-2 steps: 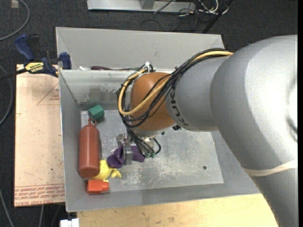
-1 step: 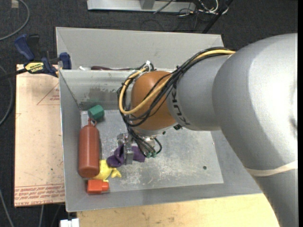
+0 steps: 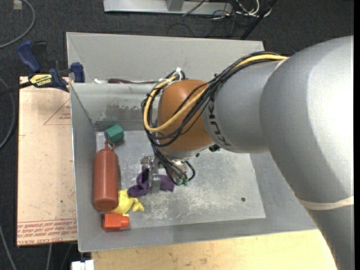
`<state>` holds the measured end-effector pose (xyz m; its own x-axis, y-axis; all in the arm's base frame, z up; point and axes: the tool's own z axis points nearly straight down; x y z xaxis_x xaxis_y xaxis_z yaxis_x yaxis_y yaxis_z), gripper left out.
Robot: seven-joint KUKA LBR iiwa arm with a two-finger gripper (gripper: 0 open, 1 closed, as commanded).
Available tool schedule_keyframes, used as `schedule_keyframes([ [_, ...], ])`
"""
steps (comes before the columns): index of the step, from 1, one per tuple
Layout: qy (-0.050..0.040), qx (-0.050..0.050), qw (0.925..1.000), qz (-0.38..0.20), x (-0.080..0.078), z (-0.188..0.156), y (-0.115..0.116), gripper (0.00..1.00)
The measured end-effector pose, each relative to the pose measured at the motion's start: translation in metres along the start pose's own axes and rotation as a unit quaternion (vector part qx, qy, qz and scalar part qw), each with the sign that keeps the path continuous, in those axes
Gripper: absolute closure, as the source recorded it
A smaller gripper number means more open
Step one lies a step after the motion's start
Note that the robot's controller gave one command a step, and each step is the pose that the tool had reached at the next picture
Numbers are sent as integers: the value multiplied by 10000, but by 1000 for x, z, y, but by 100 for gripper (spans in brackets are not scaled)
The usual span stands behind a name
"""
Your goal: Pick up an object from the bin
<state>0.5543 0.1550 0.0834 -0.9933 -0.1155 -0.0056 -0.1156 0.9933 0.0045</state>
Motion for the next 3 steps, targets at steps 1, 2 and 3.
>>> schedule_keyframes([
  [1,-35,-6,10000,2,-2,-15,0,100],
  [2,-4,-2,10000,3,-1,-27,0,100],
  [3,14,1,10000,3,0,-49,0,100],
])
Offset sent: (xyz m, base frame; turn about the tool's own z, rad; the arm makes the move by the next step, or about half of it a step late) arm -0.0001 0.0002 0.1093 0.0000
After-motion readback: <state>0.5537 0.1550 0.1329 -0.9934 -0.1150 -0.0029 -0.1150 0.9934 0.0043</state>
